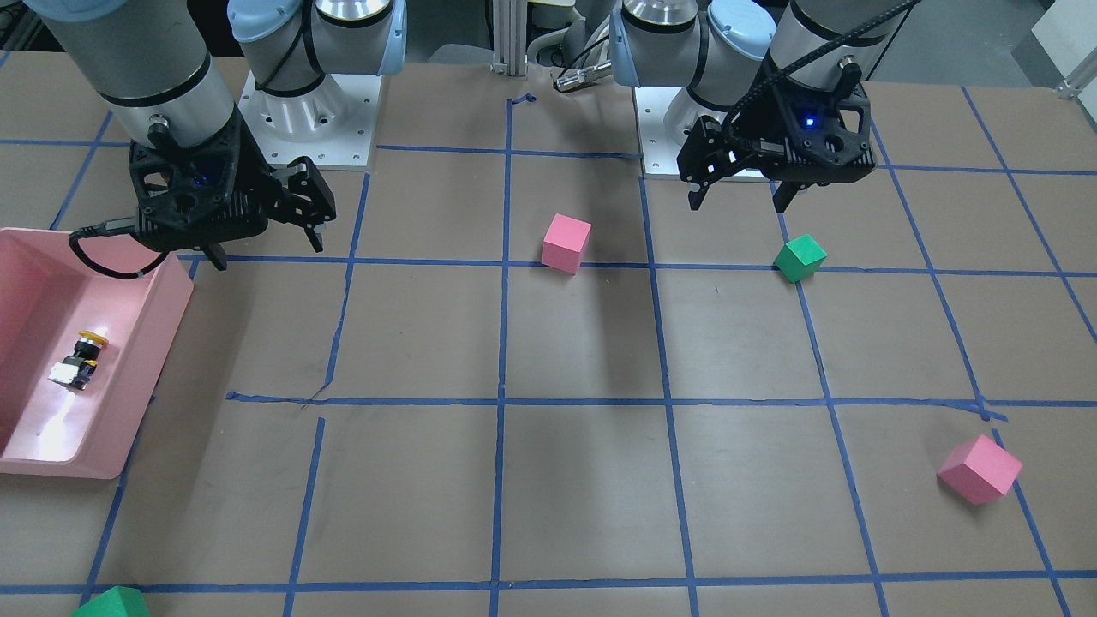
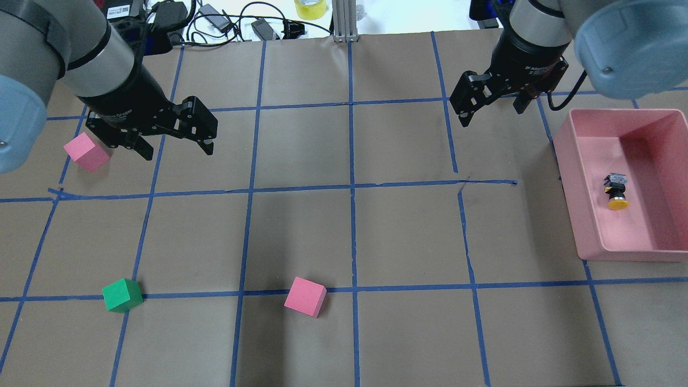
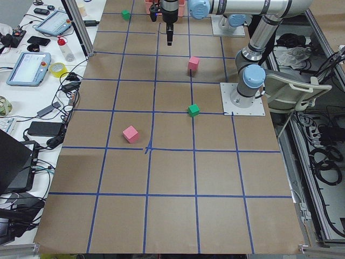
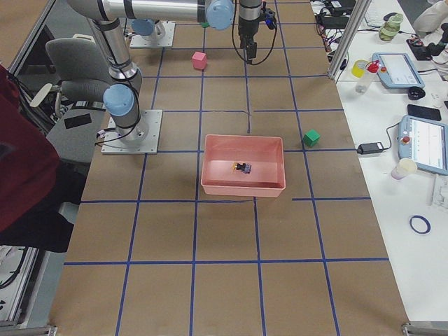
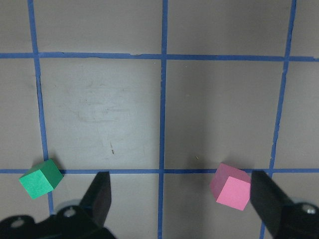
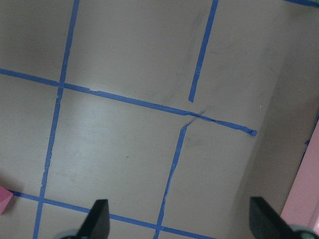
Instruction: Align button upright
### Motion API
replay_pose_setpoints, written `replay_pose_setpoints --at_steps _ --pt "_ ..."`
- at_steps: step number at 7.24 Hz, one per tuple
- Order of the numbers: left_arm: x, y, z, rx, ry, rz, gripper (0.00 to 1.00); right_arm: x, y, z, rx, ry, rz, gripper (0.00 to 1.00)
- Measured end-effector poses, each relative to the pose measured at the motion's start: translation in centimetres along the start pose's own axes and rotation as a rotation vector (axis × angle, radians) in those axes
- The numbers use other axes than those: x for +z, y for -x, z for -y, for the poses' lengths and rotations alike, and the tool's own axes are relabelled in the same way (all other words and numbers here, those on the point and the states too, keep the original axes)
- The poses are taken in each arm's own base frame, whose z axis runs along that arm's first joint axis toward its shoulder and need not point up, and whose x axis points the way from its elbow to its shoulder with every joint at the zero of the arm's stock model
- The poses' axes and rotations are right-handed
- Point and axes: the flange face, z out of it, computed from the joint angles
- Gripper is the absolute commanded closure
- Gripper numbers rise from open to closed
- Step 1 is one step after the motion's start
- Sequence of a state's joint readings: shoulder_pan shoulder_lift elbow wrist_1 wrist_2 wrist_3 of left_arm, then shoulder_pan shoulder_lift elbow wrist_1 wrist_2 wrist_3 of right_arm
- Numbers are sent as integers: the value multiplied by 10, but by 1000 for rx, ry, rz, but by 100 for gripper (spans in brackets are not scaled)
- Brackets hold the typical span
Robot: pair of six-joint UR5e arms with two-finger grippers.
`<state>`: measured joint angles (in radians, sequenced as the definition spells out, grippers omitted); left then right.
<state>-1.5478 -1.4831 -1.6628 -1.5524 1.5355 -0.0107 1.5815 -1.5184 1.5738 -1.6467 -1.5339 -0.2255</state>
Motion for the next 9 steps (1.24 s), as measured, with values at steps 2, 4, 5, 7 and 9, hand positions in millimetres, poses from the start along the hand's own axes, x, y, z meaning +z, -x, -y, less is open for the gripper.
replay_pose_setpoints --at_steps 2,4,5,7,9 --pt "-1 0 -1 0 -1 1 0 1 -1 0 -1 5 -4 0" --pt "1 0 -4 0 3 1 0 3 -2 0 1 13 -8 0" --pt "3 0 -6 0 5 1 0 4 -2 0 2 18 -7 0" --pt "4 0 -7 0 6 0 0 10 -11 3 16 34 -11 0" --pt "4 0 -8 0 7 0 0 24 -60 7 78 64 -29 0"
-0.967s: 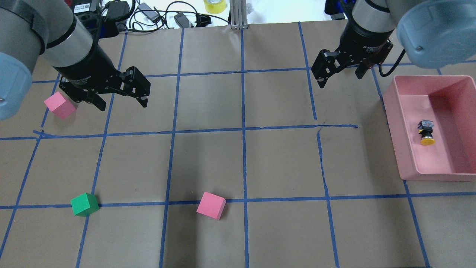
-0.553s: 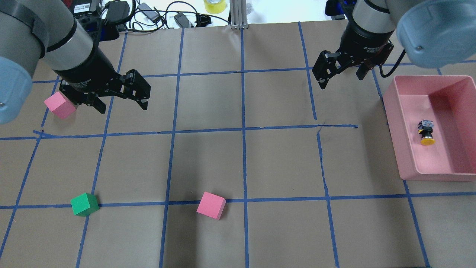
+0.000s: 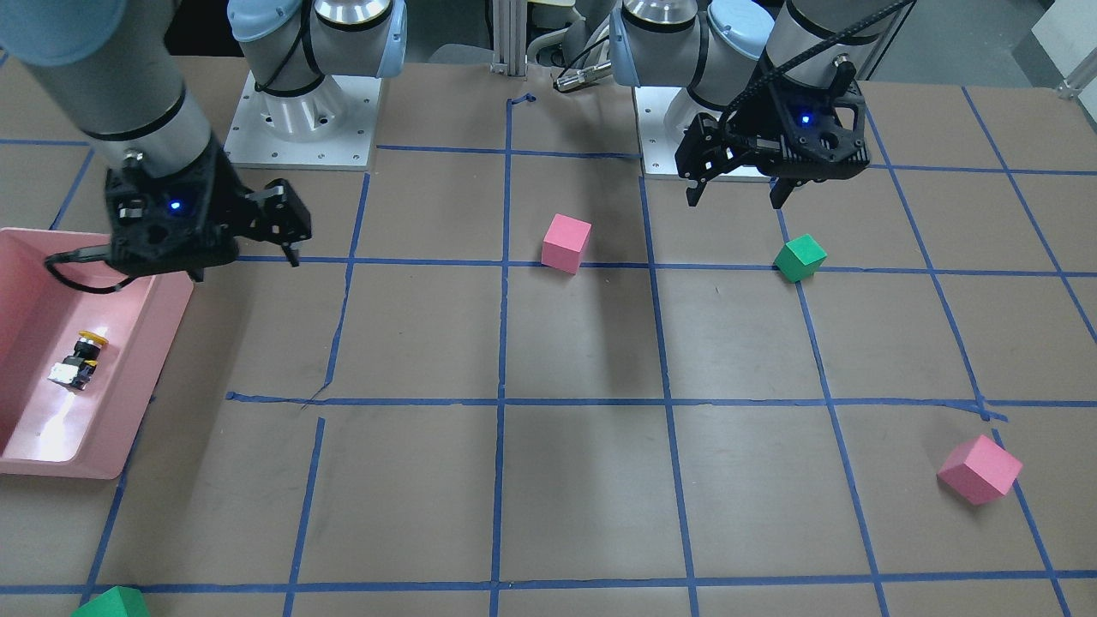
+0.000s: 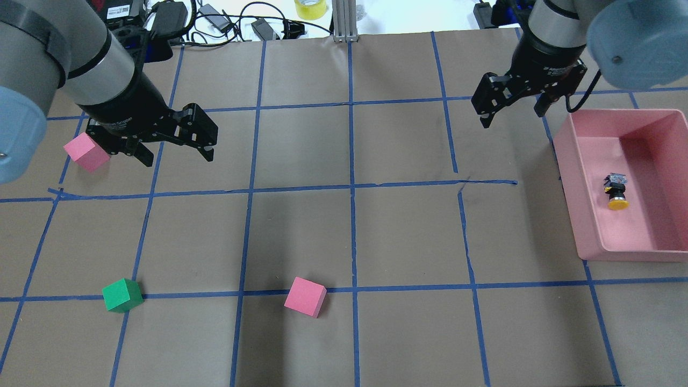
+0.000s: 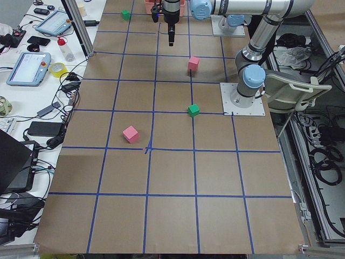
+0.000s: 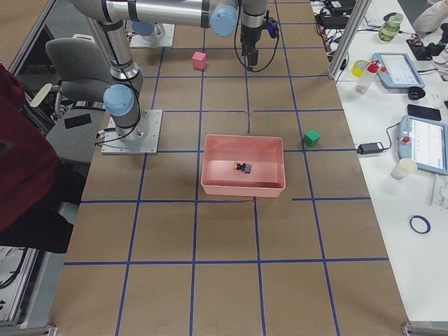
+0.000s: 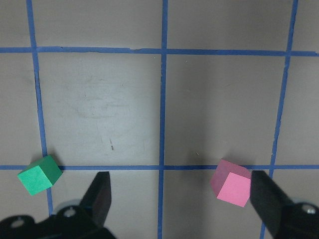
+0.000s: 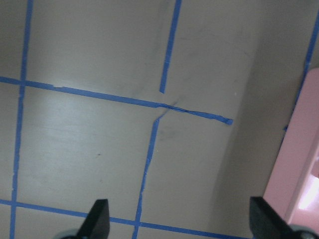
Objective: Align button upright
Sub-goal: 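Move the right gripper over the pink tray and lower onto the button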
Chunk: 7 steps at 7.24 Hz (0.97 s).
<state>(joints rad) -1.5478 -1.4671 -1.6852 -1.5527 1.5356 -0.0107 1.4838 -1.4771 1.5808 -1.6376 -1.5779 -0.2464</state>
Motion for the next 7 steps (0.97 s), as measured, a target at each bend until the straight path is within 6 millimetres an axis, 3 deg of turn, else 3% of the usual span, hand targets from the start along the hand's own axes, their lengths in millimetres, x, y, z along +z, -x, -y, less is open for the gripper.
replay_pose_setpoints --at_steps 3,4,7 --pt "0 0 0 0 1 0 0 47 -128 6 57 43 12 0" --pt "0 0 0 0 0 0 0 66 -160 9 75 36 -1 0" --pt "0 0 -1 0 2 1 0 123 -224 0 77 4 -53 0"
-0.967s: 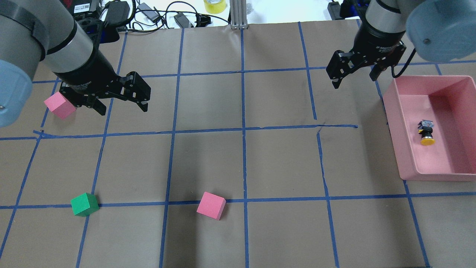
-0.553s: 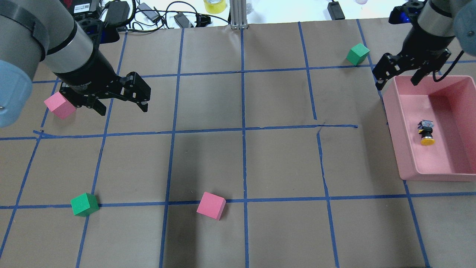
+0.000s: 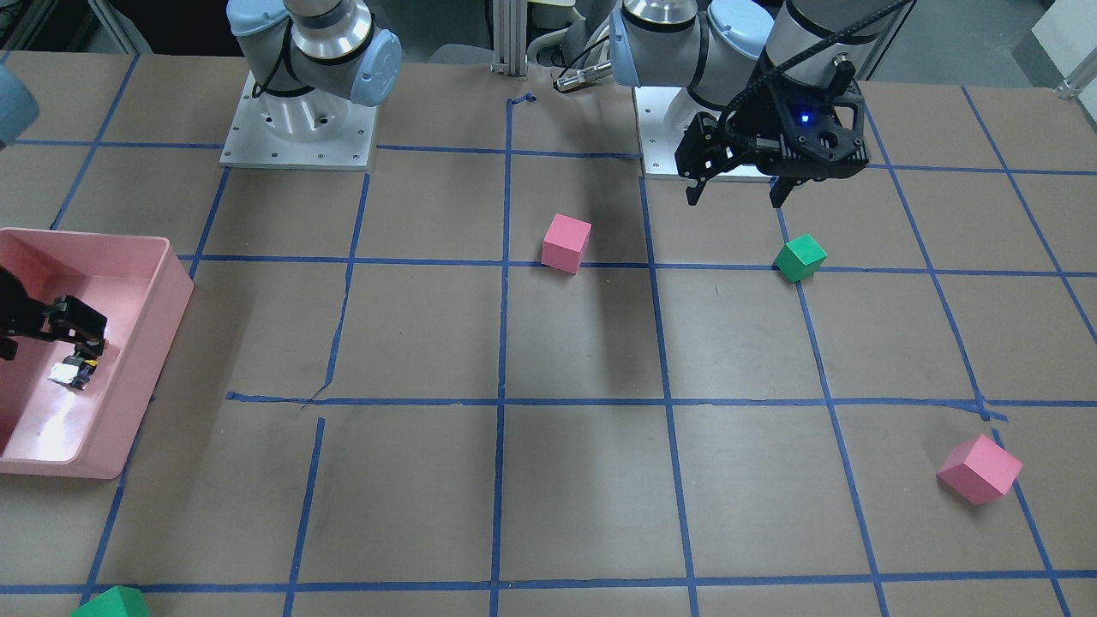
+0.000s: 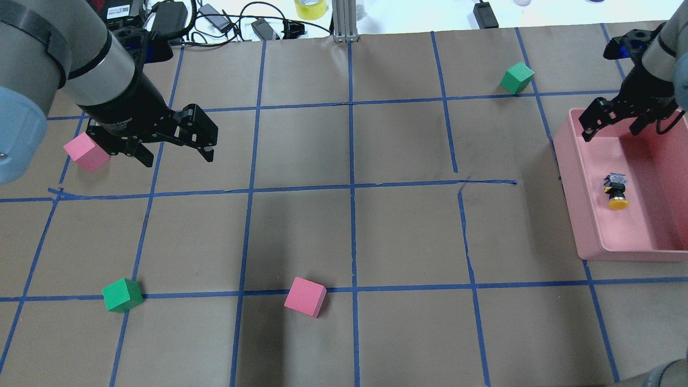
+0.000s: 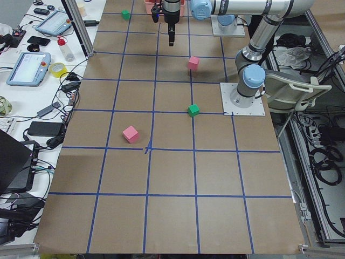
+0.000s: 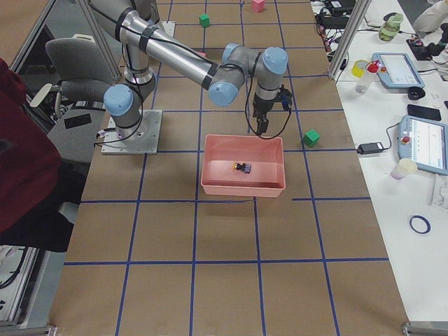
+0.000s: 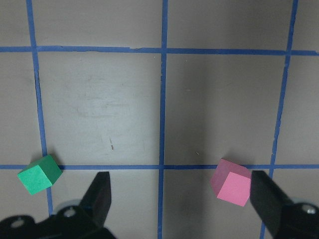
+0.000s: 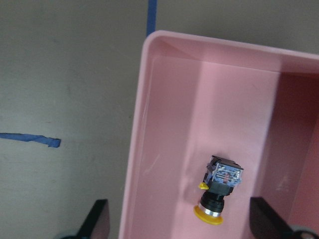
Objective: Align button upright
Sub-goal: 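Move the right gripper over the pink tray and lower onto the button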
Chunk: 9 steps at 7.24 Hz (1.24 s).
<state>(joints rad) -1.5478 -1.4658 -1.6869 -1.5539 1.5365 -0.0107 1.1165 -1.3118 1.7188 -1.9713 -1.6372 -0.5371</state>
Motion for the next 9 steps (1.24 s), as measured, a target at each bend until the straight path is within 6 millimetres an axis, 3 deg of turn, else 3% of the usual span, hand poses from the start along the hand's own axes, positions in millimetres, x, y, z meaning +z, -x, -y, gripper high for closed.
replay_pose_setpoints --at_steps 4,7,8,9 --pt "2 0 -1 3 3 0 0 75 -53 -3 52 33 17 0" --pt "5 0 -5 7 9 -2 0 110 -58 -6 61 84 47 0" --pt "5 0 -6 7 9 -2 0 122 -55 -12 62 106 62 30" --pt "5 0 -6 7 8 -2 0 130 -53 -17 64 119 72 76"
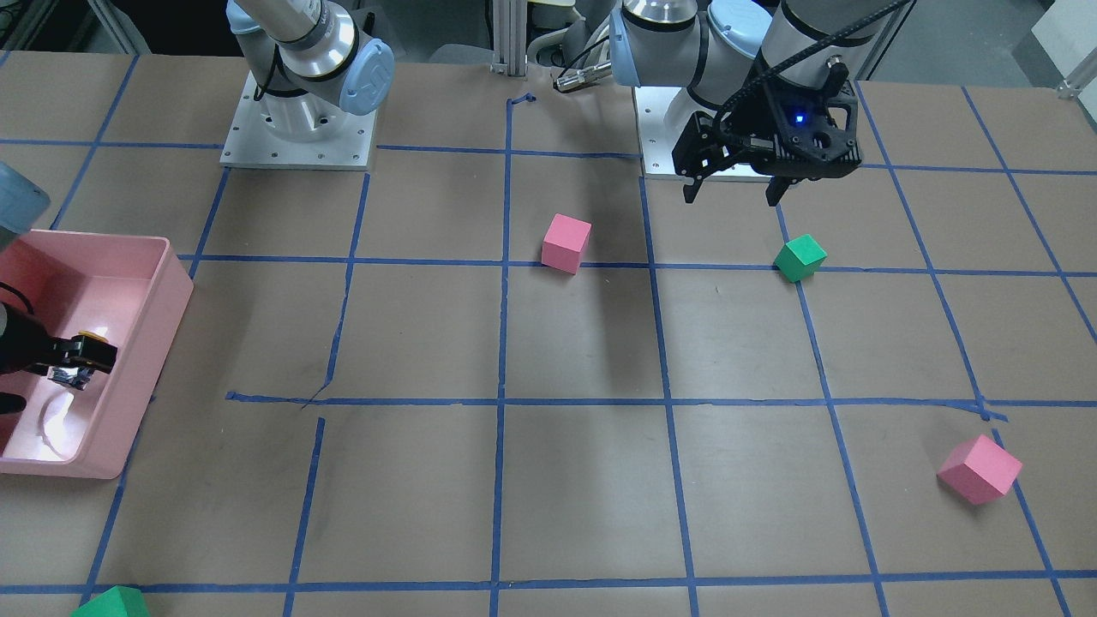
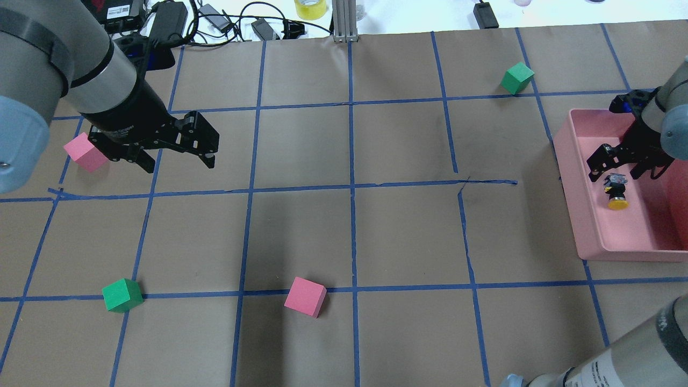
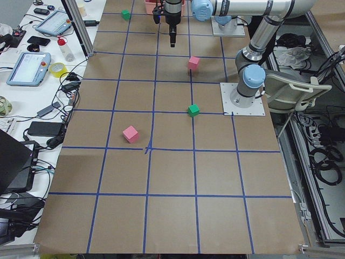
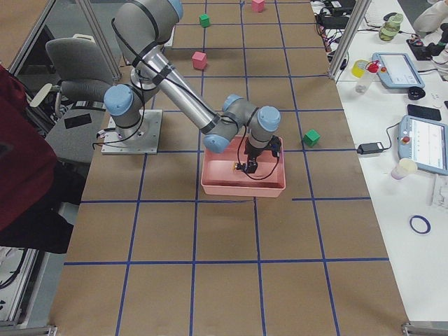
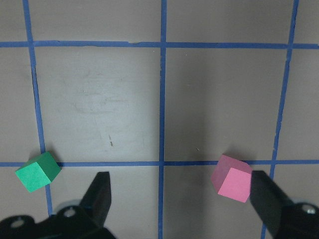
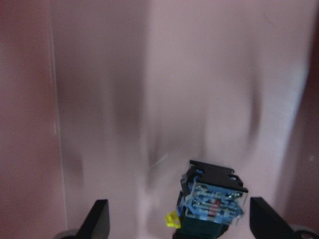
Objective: Align button upright
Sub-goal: 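Close the right gripper on the yellow-capped button and lift it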
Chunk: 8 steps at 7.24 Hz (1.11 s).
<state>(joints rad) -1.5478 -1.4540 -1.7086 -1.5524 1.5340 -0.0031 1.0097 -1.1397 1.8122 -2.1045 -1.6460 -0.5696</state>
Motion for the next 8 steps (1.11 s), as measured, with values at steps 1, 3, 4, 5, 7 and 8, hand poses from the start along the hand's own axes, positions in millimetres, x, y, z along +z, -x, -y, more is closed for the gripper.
replay_pose_setpoints --at_steps 1,3,4,5,7,8 --pt "0 0 0 0 0 0 0 3 0 -2 0 0 1 100" --pt "0 0 -1 0 0 1 0 -1 -1 -3 -1 -6 -6 100" --pt "0 0 -1 0 0 1 0 -10 -1 -3 4 -17 -14 100" --pt "0 0 -1 0 1 1 0 -30 3 -8 13 -34 -21 100" --pt "0 0 -1 0 0 2 0 -81 24 -17 34 -66 -29 100" --pt "0 0 -1 0 0 2 0 -108 37 -14 18 -82 -39 100"
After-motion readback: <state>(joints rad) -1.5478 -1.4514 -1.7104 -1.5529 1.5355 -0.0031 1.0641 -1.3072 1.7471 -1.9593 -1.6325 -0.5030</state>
